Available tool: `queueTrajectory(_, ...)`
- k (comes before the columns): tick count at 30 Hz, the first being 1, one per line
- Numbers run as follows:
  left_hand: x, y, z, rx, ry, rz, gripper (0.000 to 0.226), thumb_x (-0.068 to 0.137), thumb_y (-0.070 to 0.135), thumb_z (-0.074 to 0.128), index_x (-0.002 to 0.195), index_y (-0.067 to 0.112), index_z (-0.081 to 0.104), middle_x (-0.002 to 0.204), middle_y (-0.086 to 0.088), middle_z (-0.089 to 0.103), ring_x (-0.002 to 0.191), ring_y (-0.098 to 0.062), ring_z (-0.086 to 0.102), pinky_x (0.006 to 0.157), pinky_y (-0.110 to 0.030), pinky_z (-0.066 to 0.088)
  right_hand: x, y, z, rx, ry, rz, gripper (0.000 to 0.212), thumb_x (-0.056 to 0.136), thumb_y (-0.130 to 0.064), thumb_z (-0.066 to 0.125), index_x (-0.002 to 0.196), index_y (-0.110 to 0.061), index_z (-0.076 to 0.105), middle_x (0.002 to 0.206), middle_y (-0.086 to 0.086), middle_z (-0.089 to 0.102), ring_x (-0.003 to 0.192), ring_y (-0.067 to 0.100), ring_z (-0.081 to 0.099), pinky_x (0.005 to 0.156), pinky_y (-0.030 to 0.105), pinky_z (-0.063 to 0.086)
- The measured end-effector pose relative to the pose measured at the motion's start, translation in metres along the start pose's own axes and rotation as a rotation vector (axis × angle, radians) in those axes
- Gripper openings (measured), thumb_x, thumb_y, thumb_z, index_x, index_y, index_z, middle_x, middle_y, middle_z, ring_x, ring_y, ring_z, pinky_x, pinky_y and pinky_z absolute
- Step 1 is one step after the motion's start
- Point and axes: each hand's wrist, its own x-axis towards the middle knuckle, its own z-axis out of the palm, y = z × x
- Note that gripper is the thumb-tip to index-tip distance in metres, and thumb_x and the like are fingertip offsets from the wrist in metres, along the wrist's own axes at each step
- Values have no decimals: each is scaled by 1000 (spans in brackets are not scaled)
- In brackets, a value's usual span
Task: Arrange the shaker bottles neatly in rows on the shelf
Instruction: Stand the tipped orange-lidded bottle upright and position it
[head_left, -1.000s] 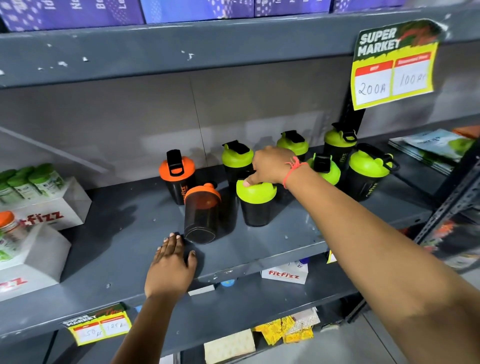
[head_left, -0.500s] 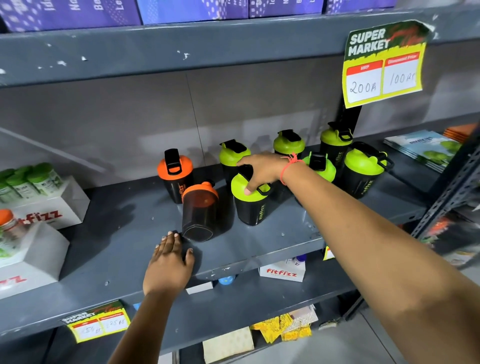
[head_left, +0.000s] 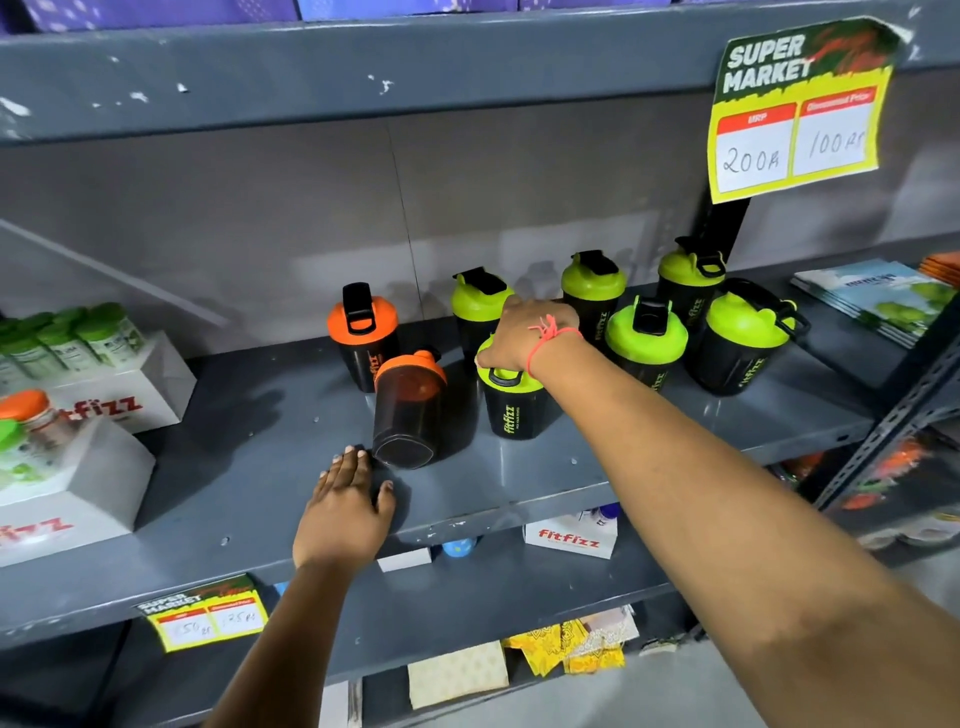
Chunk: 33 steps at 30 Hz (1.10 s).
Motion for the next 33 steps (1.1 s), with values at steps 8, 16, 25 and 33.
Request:
queueTrajectory(8,-5,-34,-19,24,-62,7,54,95,38,35,142,14,21,153,-5,20,140,-21,16,116,-37,14,-21,-32,-26,116,363,-65,63,91,-56,39,126,-6,50,131,19,49,118,36,51,91,38,46)
queueTrajectory(16,-4,-71,-32,24,-50,105,89,68,60,7,138,10,31,148,-10,31,137,-25,24,112,-36,18,-16,-102,57,600,-186,206,100,77,-55,63,150,-17,7,153,17,28,138,37,33,111,42,33)
queueTrajectory(25,0,-78,-27,23,-64,160,87,70,55,2,140,10,25,151,-11,25,139,-26,19,114,-35,11,-24,-113,87,1353,-159,435,99,74,-17,75,149,-13,11,138,12,45,112,27,52,91,34,46)
queueTrajectory(33,0,-77,-29,12,-68,176,75,77,46,12,139,6,24,150,-14,24,139,-27,19,115,-35,10,-46,-109,95,1553,106,318,115,70,4,74,151,-26,-1,144,7,42,116,22,49,94,33,45)
